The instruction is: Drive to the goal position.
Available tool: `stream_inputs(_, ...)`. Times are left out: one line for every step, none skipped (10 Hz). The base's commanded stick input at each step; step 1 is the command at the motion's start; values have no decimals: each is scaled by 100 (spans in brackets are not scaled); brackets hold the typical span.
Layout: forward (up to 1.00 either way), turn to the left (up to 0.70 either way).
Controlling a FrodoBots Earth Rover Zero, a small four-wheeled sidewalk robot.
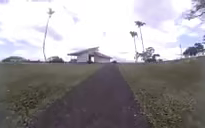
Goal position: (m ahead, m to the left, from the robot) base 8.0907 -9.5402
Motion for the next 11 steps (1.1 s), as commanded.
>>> stream_inputs(50, 0)
stream_inputs(50, 0)
stream_inputs(50, 0)
stream_inputs(50, 0)
stream_inputs(50, 0)
stream_inputs(50, 0)
stream_inputs(50, 0)
stream_inputs(50, 0)
stream_inputs(50, -16)
stream_inputs(50, -33)
stream_inputs(50, -48)
